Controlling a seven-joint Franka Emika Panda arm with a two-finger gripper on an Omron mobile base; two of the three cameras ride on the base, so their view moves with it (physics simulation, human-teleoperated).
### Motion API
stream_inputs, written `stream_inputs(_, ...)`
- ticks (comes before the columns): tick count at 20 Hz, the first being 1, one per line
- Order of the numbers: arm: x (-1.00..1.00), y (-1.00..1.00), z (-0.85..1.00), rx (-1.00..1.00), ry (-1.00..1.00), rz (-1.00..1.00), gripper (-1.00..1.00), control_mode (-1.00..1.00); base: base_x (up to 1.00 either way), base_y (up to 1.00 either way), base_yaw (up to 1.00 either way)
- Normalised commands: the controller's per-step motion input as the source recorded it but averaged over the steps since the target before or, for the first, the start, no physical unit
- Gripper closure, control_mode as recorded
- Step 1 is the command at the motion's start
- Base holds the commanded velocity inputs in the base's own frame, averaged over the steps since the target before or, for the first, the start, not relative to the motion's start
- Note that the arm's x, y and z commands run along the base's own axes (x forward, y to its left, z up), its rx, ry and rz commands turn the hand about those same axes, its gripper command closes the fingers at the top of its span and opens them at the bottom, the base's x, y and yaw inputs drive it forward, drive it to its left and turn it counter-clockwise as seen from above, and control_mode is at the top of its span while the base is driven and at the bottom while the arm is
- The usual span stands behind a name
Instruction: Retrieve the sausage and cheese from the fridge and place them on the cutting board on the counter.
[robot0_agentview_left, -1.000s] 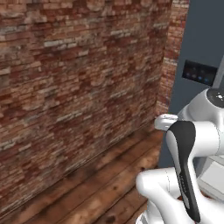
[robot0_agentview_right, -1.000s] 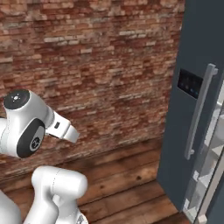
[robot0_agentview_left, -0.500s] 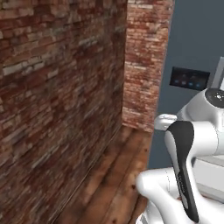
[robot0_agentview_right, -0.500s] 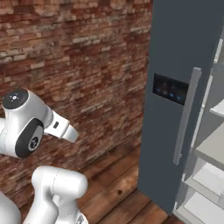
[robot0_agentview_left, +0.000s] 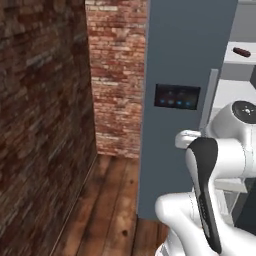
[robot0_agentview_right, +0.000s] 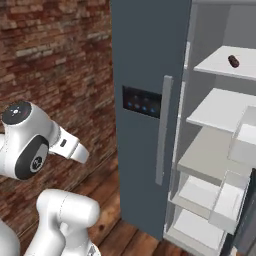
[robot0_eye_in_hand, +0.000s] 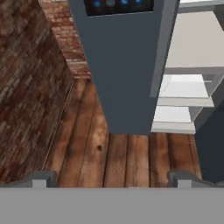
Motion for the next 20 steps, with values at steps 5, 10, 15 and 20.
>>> stream_inputs(5,0.0,0.0,0.0,0.0,0.0,0.0,-1.0,1.0,0.0,-0.94,0.03)
stream_inputs(10,0.0,0.0,0.0,0.0,0.0,0.0,-1.0,1.0,0.0,-0.51,-0.02)
stream_inputs(15,0.0,0.0,0.0,0.0,0.0,0.0,-1.0,1.0,0.23,-0.01,-0.13)
stream_inputs(20,0.0,0.0,0.0,0.0,0.0,0.0,-1.0,1.0,0.39,0.0,-0.33)
